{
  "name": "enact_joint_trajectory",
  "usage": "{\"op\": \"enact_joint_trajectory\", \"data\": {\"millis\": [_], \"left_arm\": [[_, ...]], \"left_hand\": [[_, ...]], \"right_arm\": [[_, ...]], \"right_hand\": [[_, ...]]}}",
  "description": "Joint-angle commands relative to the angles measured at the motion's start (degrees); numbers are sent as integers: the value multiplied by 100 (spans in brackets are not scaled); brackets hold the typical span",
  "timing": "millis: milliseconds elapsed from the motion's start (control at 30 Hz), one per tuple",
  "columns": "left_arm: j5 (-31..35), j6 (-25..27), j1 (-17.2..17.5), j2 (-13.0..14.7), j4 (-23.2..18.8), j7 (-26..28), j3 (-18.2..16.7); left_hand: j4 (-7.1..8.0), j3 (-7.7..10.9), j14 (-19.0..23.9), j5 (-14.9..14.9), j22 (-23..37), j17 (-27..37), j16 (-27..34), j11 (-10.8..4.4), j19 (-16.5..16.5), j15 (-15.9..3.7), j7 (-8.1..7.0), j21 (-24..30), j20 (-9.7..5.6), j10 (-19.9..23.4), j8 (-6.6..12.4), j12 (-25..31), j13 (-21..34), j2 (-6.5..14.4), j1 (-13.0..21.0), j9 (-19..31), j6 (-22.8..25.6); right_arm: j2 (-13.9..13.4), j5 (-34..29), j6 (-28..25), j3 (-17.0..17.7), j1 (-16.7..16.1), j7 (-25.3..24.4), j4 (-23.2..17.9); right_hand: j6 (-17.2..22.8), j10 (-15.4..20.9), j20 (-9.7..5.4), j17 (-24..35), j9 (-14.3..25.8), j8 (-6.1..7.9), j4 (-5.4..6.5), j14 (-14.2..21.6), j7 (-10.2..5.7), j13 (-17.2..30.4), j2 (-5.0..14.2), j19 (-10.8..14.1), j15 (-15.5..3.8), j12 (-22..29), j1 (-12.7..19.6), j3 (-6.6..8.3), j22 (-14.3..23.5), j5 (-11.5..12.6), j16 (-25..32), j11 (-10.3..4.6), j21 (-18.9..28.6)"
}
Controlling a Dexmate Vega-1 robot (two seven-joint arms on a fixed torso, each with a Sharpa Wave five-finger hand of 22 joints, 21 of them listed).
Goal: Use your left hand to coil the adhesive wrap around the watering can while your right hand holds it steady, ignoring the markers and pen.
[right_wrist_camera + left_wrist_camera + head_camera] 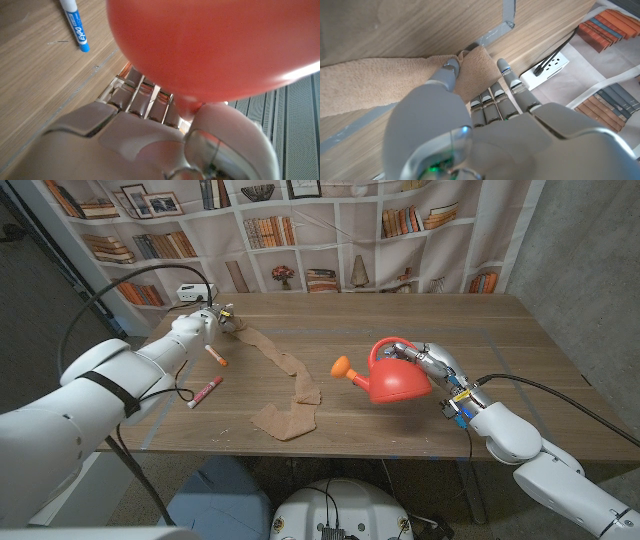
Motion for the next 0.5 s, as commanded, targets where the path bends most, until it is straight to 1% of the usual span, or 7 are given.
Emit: {"op": "enact_joint_trajectory", "data": {"millis": [33,67,133,167,200,267,500], "left_arm": [[129,-35,9,-130,150,44,-129],[128,-30,47,-113,82,61,-148],[134,-72,99,-76,-31,49,-173],[148,-16,174,-30,-221,-8,-204],[159,-7,180,-31,-233,-23,-215],[177,40,318,71,-588,-86,-294],[253,93,801,353,-1595,110,-617]], "left_hand": [[9,-237,1055,-96,322,750,631,-78,207,-529,-272,542,-41,503,466,459,446,353,1080,364,541],[13,-318,1250,-101,442,909,775,-65,241,-566,-288,730,-56,634,611,612,598,356,1253,499,607],[15,-384,1394,-104,545,1012,863,-85,279,-596,-265,890,-121,769,731,750,722,337,1374,616,657],[17,-421,1459,-106,602,1067,905,-80,260,-598,-266,963,-128,787,788,805,788,329,1433,681,663],[21,-436,1470,-107,625,1089,916,-89,247,-597,-261,990,-125,788,804,823,814,329,1454,707,648],[28,-474,1469,-107,690,1139,924,-90,213,-605,-260,1070,-133,828,861,892,887,330,1516,780,640],[49,-556,1344,-106,849,1254,873,-44,73,-562,-231,1263,-153,816,1021,1014,1055,346,1664,966,635]], "right_arm": [[-26,-19,3,16,-42,-44,-45],[-25,-16,9,18,-43,-46,-44],[-23,-12,25,20,-45,-47,-41],[-25,-17,44,22,-52,-46,-38],[-26,-17,46,21,-52,-47,-37],[-25,-19,73,27,-68,-53,-25],[-9,23,191,33,-78,-28,45]], "right_hand": [[31,34,-368,28,16,-17,-41,64,-8,3,33,-25,-730,4,-5,22,1,21,-19,2,43],[34,38,-368,29,16,-17,-40,65,-10,2,34,-27,-730,4,-6,23,0,21,-20,11,46],[33,32,-370,31,16,-18,-42,65,-2,13,35,-29,-732,7,-5,25,-2,22,-20,6,51],[34,33,-370,31,15,-19,-45,65,-3,13,38,-30,-736,7,-1,28,-2,23,-21,-4,54],[26,36,-369,30,20,-20,-43,65,-20,14,36,-33,-732,8,-4,26,-3,22,-22,-2,56],[31,28,-371,29,20,-19,-44,65,-5,18,36,-34,-732,6,-4,27,-5,22,-24,-4,62],[32,31,-373,36,18,-22,-45,65,-5,18,34,-42,-732,2,-7,30,-8,22,-25,-1,77]]}}
